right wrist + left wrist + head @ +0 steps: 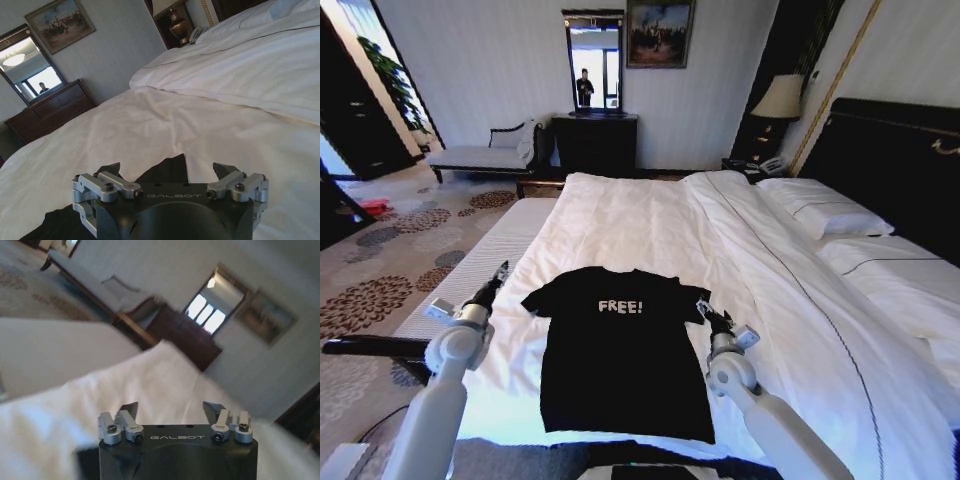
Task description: Fold the clothes on the bed.
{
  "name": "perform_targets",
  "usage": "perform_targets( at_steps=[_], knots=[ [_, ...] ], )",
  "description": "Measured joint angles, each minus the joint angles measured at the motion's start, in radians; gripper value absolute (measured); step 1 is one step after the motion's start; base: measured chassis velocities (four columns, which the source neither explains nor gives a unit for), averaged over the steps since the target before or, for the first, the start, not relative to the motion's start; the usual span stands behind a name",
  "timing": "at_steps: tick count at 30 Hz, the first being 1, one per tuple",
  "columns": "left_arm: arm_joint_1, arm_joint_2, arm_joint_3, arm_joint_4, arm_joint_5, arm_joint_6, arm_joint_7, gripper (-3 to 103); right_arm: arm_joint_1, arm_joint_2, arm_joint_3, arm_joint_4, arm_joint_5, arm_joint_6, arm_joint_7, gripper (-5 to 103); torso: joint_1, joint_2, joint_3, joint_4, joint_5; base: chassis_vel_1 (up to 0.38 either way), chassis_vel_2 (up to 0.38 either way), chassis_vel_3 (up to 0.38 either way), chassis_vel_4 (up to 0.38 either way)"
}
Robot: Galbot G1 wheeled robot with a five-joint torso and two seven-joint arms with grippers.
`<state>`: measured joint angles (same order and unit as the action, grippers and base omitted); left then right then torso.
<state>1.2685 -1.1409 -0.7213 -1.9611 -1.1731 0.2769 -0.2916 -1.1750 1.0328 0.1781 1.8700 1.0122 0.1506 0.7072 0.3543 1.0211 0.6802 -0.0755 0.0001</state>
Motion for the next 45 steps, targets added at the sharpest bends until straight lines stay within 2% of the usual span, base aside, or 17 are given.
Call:
perform_targets(
  at_steps=[1,2,5,7,9,13,16,26,29,30,31,36,38,41,42,43,45],
  knots=[
    [0.019,-0.001,0.008,-0.003,0.013,0.001,-0.003,79,-0.002,0.000,0.001,0.001,0.000,0.000,0.000,100,0.000,0.000,0.000,0.0001,0.0000,0.000,0.000,0.000,0.000],
    [0.019,-0.001,0.008,-0.003,0.013,0.001,-0.003,79,-0.002,0.000,0.001,0.001,0.000,0.000,0.000,100,0.000,0.000,0.000,0.0001,0.0000,0.000,0.000,0.000,0.000],
    [0.098,-0.044,0.049,0.015,0.035,0.011,-0.024,94,-0.005,0.005,0.008,0.009,-0.001,0.000,0.000,100,0.000,0.000,0.000,0.0004,-0.0003,0.000,0.000,0.000,0.000],
    [0.106,-0.058,0.053,0.024,0.030,0.015,-0.025,94,-0.005,0.007,0.009,0.011,-0.002,0.000,0.000,100,0.000,0.000,0.000,0.0004,-0.0004,0.000,0.000,0.000,0.000],
    [0.106,-0.095,0.055,0.065,-0.009,0.021,-0.022,100,-0.011,0.008,0.012,0.017,-0.002,0.000,0.000,100,0.000,0.000,0.000,0.0002,0.0000,0.000,0.000,0.000,0.000],
    [0.053,-0.128,0.038,0.137,-0.093,0.027,-0.017,100,-0.022,0.006,0.017,0.019,-0.006,0.000,0.000,100,0.000,0.000,0.000,-0.0005,0.0002,0.000,0.000,0.000,0.000],
    [0.022,-0.147,0.036,0.187,-0.134,0.036,-0.008,100,-0.028,0.005,0.017,0.017,-0.009,0.002,0.002,100,0.000,0.000,0.000,0.0000,0.0000,0.000,0.000,0.000,0.000],
    [-0.032,-0.189,0.045,0.258,-0.140,0.004,0.060,102,-0.027,0.008,0.016,0.026,0.010,0.003,0.011,100,0.000,0.000,0.000,0.0001,-0.0001,0.000,0.000,0.000,0.000],
    [-0.046,-0.185,0.051,0.277,-0.140,-0.001,0.072,100,-0.027,0.010,0.015,0.027,0.011,0.003,0.012,100,0.000,0.000,0.000,0.0000,-0.0001,0.000,0.000,0.000,0.000],
    [-0.054,-0.184,0.054,0.289,-0.138,-0.004,0.077,93,-0.027,0.011,0.015,0.024,0.011,0.003,0.012,100,0.000,0.000,0.000,0.0001,-0.0001,0.000,0.000,0.000,0.000],
    [-0.058,-0.184,0.054,0.294,-0.137,-0.004,0.079,93,-0.027,0.012,0.015,0.023,0.011,0.003,0.013,100,0.000,0.000,0.000,0.0001,-0.0001,0.000,0.000,0.000,0.000],
    [-0.074,-0.185,0.055,0.316,-0.132,-0.009,0.084,79,-0.026,0.011,0.013,0.018,0.011,0.003,0.013,100,0.000,0.000,0.000,0.0000,-0.0001,0.000,0.000,0.000,0.000],
    [-0.077,-0.185,0.055,0.322,-0.125,-0.010,0.085,68,-0.023,0.011,0.013,0.017,0.012,0.003,0.013,100,0.000,0.000,0.000,0.0001,-0.0001,0.000,0.000,0.000,0.000],
    [-0.074,-0.185,0.055,0.322,-0.121,-0.010,0.086,62,-0.022,0.012,0.013,0.017,0.012,0.003,0.013,100,0.000,0.000,0.000,0.0000,-0.0001,0.000,0.000,0.000,0.000],
    [-0.071,-0.185,0.055,0.322,-0.118,-0.010,0.087,57,-0.022,0.012,0.013,0.017,0.012,0.003,0.013,100,0.000,0.000,0.000,0.0000,-0.0001,0.000,0.000,0.000,0.000],
    [-0.065,-0.184,0.055,0.322,-0.112,-0.010,0.090,46,-0.022,0.013,0.013,0.016,0.012,0.003,0.013,100,0.000,0.000,0.000,0.0002,-0.0002,0.000,0.000,0.000,0.000],
    [-0.063,-0.184,0.054,0.322,-0.110,-0.010,0.091,46,-0.023,0.013,0.013,0.015,0.012,0.003,0.013,100,0.000,0.000,0.000,0.0002,-0.0001,0.000,0.000,0.000,0.000]
  ],
)
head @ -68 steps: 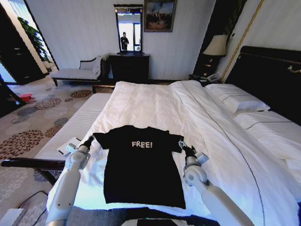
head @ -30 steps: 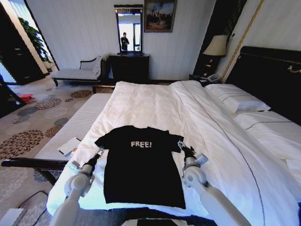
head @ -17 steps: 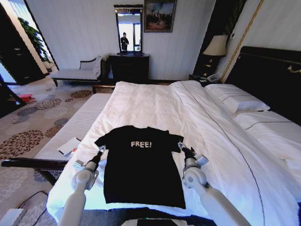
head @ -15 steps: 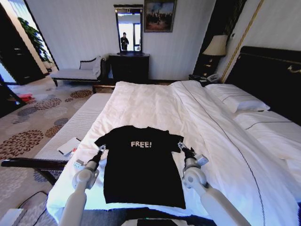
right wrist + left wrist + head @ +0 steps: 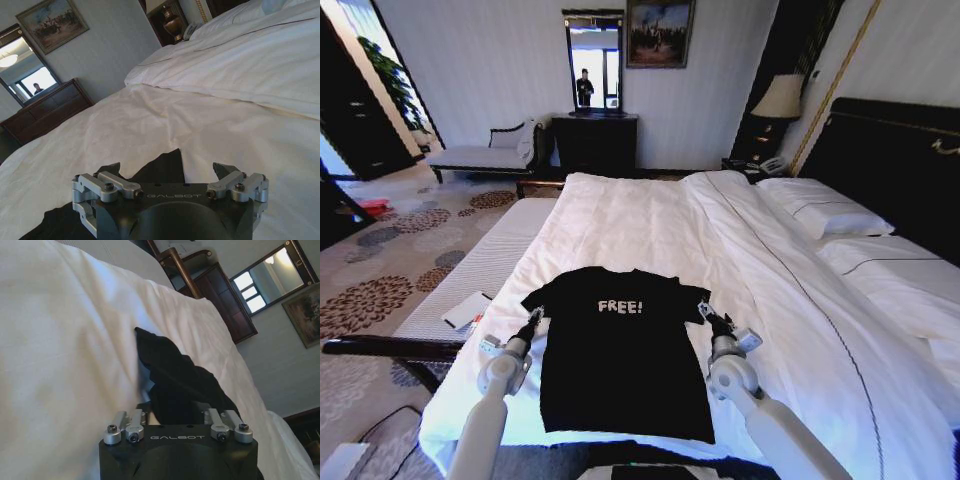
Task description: Fold the clothes on the bed.
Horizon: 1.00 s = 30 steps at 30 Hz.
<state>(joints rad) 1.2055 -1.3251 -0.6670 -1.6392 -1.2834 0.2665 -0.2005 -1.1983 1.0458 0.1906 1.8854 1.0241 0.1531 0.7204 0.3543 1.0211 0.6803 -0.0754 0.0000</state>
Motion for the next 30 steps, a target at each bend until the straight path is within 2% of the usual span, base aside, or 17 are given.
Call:
perform_targets(
  at_steps=[1,2,3,5,7,8,11,19,30],
  knots=[
    [0.002,0.000,0.000,0.000,0.002,0.000,0.001,41,-0.001,0.000,0.000,0.000,0.000,0.000,0.000,100,0.000,0.000,0.000,-0.0001,0.0000,0.000,0.000,0.000,0.000],
    [0.003,-0.001,-0.001,0.000,0.002,0.000,0.002,41,-0.001,0.000,0.000,-0.001,-0.001,0.000,0.000,100,0.000,0.000,0.000,0.0000,0.0000,0.000,0.000,0.000,0.000],
    [0.005,-0.003,-0.001,0.001,0.007,0.000,0.003,30,-0.004,0.000,0.000,-0.001,-0.002,0.000,0.000,100,0.000,0.000,0.000,-0.0001,0.0000,0.000,0.000,0.000,0.000],
    [0.005,-0.006,-0.001,0.003,0.010,-0.001,0.004,30,-0.005,0.001,0.000,-0.001,-0.002,0.001,0.000,100,0.000,0.000,0.000,-0.0001,0.0001,0.000,0.000,0.000,0.000],
    [0.004,-0.014,-0.001,0.007,0.017,-0.001,0.006,19,-0.010,0.000,0.002,0.000,-0.004,0.001,0.000,100,0.000,0.000,0.000,0.0000,0.0000,0.000,0.000,0.000,0.000],
    [0.004,-0.014,-0.001,0.007,0.017,-0.001,0.006,19,-0.010,0.000,0.002,0.000,-0.004,0.001,0.000,100,0.000,0.000,0.000,0.0000,0.0000,0.000,0.000,0.000,0.000],
    [-0.001,-0.021,-0.001,0.014,0.024,-0.002,0.006,3,-0.016,-0.006,0.006,0.002,-0.004,0.003,0.000,100,0.000,0.000,0.000,-0.0001,0.0000,0.000,0.000,0.000,0.000],
    [0.005,-0.025,-0.004,0.011,0.030,-0.003,0.009,0,-0.022,-0.014,0.012,0.003,-0.005,0.008,0.000,100,0.000,0.000,0.000,-0.0002,0.0000,0.000,0.000,0.000,0.000],
    [0.082,0.029,-0.022,-0.123,0.024,-0.003,-0.010,0,-0.011,-0.010,0.007,-0.001,-0.007,0.009,0.000,100,0.000,0.000,0.000,0.0000,0.0000,0.000,0.000,0.000,0.000]
  ],
)
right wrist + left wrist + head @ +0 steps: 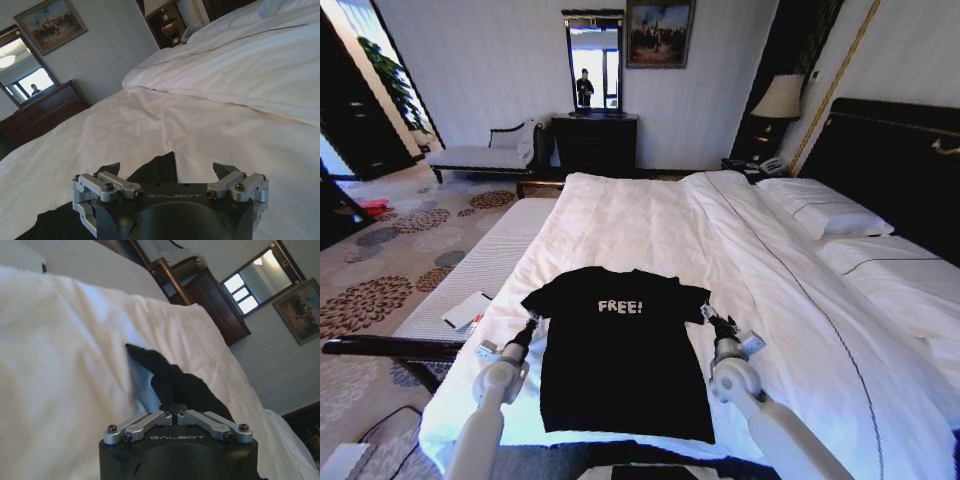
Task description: Fold the clothes on the bed.
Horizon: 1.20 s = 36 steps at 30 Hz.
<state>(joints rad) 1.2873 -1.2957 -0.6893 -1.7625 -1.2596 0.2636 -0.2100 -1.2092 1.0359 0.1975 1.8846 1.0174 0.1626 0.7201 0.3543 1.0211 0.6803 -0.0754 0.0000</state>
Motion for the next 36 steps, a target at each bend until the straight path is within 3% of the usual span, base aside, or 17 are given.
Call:
perform_targets(
  at_steps=[21,25,26,31,32,34,36],
  knots=[
    [0.143,-0.022,0.004,-0.120,0.139,-0.008,-0.001,-3,0.003,0.003,0.005,0.001,-0.004,0.001,-0.001,100,0.000,0.000,0.000,-0.0001,0.0000,0.000,0.000,0.000,0.000],
    [0.170,-0.029,-0.021,-0.172,0.154,-0.014,-0.001,7,-0.001,0.006,0.007,0.006,0.003,0.000,0.000,100,0.000,0.000,0.000,0.0000,0.0000,0.000,0.000,0.000,0.000],
    [0.208,-0.033,-0.069,-0.263,0.149,-0.014,-0.007,24,-0.017,0.005,0.015,0.025,0.013,-0.003,0.002,100,0.000,0.000,0.000,0.0000,0.0001,0.000,0.000,0.000,0.000],
    [0.238,-0.032,-0.133,-0.404,0.120,-0.013,-0.038,45,-0.038,-0.002,0.022,0.043,0.013,-0.006,0.002,100,0.000,0.000,0.000,-0.0001,0.0000,0.000,0.000,0.000,0.000],
    [0.239,-0.033,-0.151,-0.450,0.097,-0.011,-0.054,51,-0.038,-0.004,0.023,0.047,0.014,-0.006,0.002,100,0.000,0.000,0.000,-0.0003,0.0002,0.000,0.000,0.000,0.000],
    [0.238,-0.036,-0.173,-0.507,0.056,-0.005,-0.078,51,-0.031,-0.007,0.023,0.049,0.025,-0.007,0.002,100,0.000,0.000,0.000,-0.0004,0.0003,0.000,0.000,0.000,0.000],
    [0.232,-0.038,-0.207,-0.581,-0.010,0.003,-0.113,62,-0.002,-0.011,0.029,0.062,0.109,-0.013,0.011,100,0.000,0.000,0.000,-0.0002,0.0003,0.000,0.000,0.000,0.000]
  ],
)
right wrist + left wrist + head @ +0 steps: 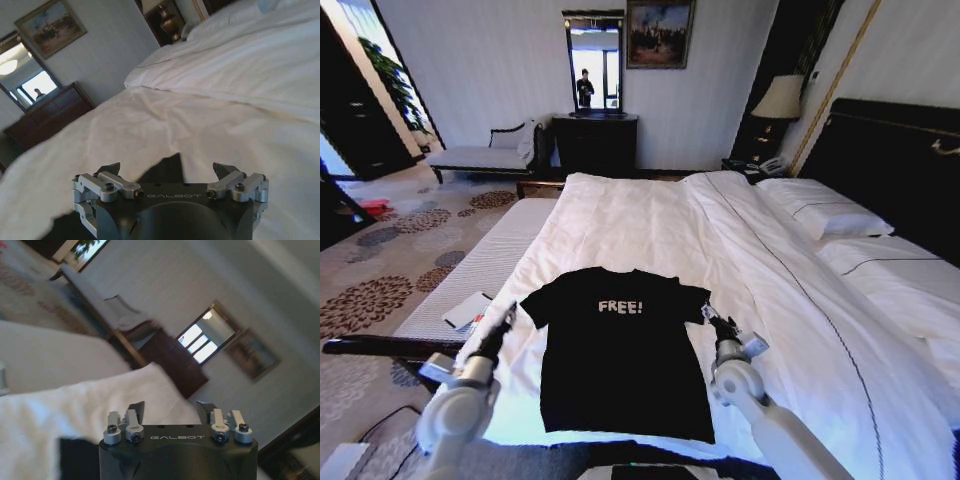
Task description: Fold the clothes on the bed.
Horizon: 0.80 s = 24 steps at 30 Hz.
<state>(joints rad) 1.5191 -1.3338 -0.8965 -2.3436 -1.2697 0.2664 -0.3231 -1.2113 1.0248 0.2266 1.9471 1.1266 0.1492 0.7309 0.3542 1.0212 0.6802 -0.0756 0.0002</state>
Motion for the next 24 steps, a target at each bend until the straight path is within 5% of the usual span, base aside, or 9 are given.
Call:
perform_targets(
  at_steps=[2,6,7,10,24],
  knots=[
    [-0.004,0.002,-0.031,-0.072,-0.052,0.005,-0.020,74,0.045,-0.002,0.016,0.017,0.120,-0.024,0.019,100,0.000,0.000,0.000,0.0006,-0.0002,0.000,0.000,0.000,0.000],
    [-0.012,0.013,-0.033,-0.107,-0.070,0.008,-0.022,79,0.071,-0.012,0.017,0.001,0.130,-0.027,0.003,100,0.000,0.000,0.000,0.0003,-0.0002,0.000,0.000,0.000,0.000],
    [-0.018,0.018,-0.028,-0.121,-0.075,0.010,-0.021,89,0.087,-0.021,0.009,-0.020,0.124,-0.028,-0.007,100,0.000,0.000,0.000,-0.0002,-0.0003,0.000,0.000,0.000,0.000],
    [-0.035,0.018,-0.005,-0.130,-0.076,0.012,-0.021,98,0.153,-0.050,-0.021,-0.089,0.121,-0.039,-0.030,100,0.000,0.000,0.000,-0.0002,0.0000,0.000,0.000,0.000,0.000],
    [-0.037,0.000,-0.035,-0.114,-0.057,0.015,-0.031,100,0.629,-0.068,-0.319,-0.568,0.202,-0.268,-0.148,100,0.000,0.000,0.000,0.0003,-0.0003,0.000,0.000,0.000,0.000]
  ],
)
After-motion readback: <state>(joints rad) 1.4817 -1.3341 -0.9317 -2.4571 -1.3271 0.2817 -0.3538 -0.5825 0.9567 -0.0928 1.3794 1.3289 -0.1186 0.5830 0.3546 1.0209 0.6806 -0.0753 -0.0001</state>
